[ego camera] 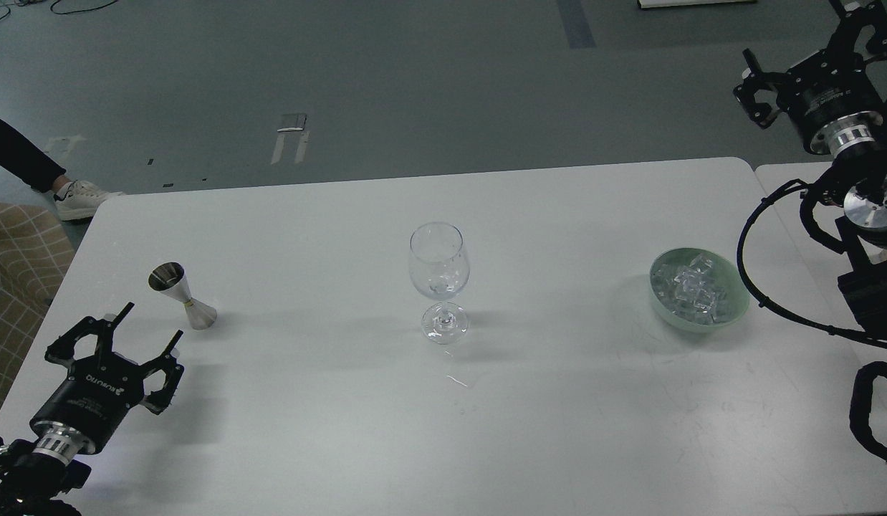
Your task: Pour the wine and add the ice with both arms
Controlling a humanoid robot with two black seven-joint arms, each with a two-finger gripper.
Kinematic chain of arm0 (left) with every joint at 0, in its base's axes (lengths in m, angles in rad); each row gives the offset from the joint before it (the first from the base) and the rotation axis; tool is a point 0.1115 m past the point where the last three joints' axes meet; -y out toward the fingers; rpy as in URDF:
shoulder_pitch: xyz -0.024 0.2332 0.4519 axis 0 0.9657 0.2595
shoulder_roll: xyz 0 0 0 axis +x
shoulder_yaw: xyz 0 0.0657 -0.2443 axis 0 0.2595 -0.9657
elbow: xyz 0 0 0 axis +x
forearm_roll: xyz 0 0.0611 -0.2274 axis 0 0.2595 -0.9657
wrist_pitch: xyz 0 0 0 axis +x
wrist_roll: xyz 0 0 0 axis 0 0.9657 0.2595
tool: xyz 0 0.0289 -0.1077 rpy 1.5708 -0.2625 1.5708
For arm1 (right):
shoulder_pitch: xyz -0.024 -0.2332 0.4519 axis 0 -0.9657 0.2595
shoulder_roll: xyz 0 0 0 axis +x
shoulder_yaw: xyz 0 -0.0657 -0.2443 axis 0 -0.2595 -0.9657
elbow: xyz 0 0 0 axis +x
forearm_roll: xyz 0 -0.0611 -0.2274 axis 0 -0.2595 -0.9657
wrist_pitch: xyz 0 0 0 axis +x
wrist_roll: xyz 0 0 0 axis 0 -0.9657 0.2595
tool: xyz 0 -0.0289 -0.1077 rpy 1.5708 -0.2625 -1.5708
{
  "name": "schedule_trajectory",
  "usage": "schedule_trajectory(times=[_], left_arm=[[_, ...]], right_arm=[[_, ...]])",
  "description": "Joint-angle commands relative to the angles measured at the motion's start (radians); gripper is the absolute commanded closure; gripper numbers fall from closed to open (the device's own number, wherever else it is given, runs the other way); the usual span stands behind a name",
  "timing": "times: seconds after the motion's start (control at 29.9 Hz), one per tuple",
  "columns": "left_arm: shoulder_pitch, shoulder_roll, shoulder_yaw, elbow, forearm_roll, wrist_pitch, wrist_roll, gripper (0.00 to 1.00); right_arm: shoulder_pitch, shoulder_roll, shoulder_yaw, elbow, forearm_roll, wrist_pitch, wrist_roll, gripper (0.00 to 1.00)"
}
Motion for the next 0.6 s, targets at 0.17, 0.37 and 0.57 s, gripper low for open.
schedule_trajectory(times=[0.17, 0.37, 0.57], left_arm=[[0.005, -0.001, -0.002, -0.068, -0.083, 0.000, 0.023, 0.31], [0.005, 0.009, 0.000, -0.114, -0.143, 0.000, 0.043, 0.35], [0.010, 0.010, -0.002, -0.131, -0.146, 0.000, 0.057, 0.35]], right_arm=[[-0.015, 0.003, -0.001, 0.000, 0.002, 0.000, -0.002, 0.00], [-0.013, 0.001, 0.000, 0.000, 0.002, 0.000, -0.003, 0.00], [-0.013, 0.001, 0.000, 0.003, 0.002, 0.000, -0.006, 0.00]])
